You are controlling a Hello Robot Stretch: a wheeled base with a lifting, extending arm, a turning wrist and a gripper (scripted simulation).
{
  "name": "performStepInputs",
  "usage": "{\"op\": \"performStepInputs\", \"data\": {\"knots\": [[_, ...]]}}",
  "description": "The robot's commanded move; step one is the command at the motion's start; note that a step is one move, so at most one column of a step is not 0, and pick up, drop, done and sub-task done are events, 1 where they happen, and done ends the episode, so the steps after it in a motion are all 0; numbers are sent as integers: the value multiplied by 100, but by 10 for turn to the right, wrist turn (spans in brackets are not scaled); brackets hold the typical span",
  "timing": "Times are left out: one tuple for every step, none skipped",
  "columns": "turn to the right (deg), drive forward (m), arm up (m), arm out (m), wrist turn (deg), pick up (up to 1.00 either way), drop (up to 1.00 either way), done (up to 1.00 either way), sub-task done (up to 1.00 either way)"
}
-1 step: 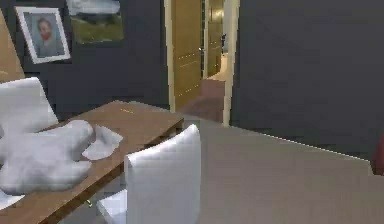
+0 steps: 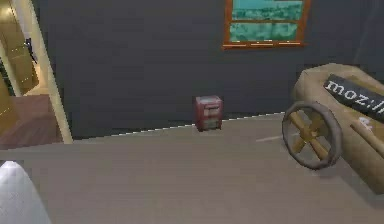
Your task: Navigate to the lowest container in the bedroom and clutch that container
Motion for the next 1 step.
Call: {"op": "performStepInputs", "data": {"knots": [[90, 0, 0, 0, 0, 0, 0, 0, 0]]}}
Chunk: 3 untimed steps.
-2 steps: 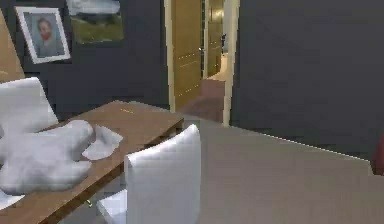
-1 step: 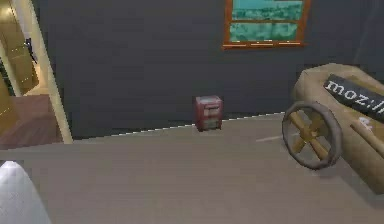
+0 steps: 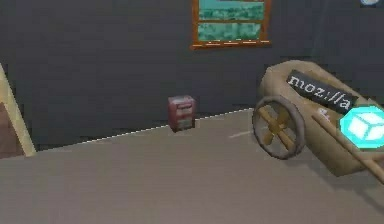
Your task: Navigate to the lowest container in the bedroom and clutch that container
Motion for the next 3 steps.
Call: {"op": "performStepInputs", "data": {"knots": [[0, 30, 0, 0, 0, 0, 0, 0, 0], [0, 80, 0, 0, 0, 0, 0, 0, 0], [-450, 0, 0, 0, 0, 0, 0, 0, 0]]}}
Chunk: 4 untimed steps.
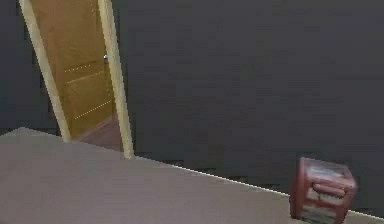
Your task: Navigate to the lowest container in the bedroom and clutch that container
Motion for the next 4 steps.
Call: {"op": "performStepInputs", "data": {"knots": [[-420, 0, 0, 0, 0, 0, 0, 0, 0], [0, 25, 0, 0, 0, 0, 0, 0, 0], [60, 0, 0, 0, 0, 0, 0, 0, 0], [0, 100, 0, 0, 0, 0, 0, 0, 0]]}}
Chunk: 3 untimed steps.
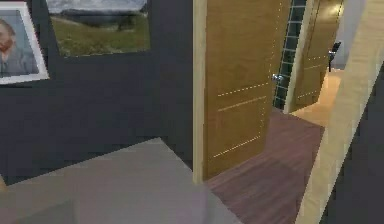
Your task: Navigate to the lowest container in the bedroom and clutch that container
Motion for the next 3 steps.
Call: {"op": "performStepInputs", "data": {"knots": [[0, 70, 0, 0, 0, 0, 0, 0, 0], [120, 0, 0, 0, 0, 0, 0, 0, 0], [0, 45, 0, 0, 0, 0, 0, 0, 0]]}}
